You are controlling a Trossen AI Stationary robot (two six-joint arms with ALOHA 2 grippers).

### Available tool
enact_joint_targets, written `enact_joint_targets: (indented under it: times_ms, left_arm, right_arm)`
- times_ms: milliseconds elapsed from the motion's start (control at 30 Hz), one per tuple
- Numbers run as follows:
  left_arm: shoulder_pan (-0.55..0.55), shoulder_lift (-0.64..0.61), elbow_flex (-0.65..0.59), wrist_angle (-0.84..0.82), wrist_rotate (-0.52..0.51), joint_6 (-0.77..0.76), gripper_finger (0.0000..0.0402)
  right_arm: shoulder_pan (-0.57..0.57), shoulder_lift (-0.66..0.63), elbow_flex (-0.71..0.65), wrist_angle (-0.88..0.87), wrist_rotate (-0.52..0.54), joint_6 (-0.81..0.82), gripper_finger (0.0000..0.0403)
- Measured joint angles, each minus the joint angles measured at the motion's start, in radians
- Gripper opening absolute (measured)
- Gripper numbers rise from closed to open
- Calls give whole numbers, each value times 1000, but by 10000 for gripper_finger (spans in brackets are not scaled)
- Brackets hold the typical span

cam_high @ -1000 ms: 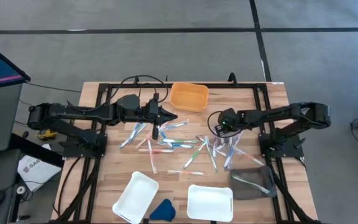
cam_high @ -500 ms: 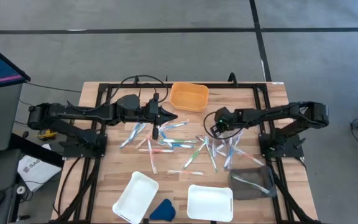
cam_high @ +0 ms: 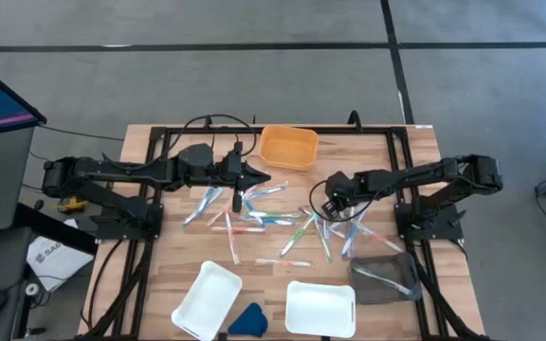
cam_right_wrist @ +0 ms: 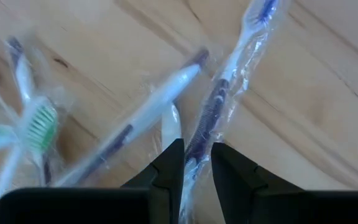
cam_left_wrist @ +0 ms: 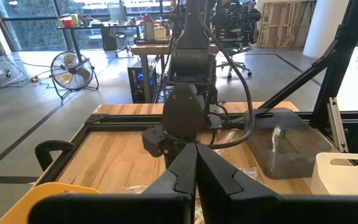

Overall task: Pick & Place Toothbrushes
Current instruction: Put the purple toothbrush into the yellow bin

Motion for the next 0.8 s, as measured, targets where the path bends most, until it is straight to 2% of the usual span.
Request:
enact_joint_targets:
  times_ms: [800]
  left_arm:
    - [0, 0, 0, 0, 0, 0, 3]
  right_arm:
    - [-3, 0, 0, 30, 28, -48, 75]
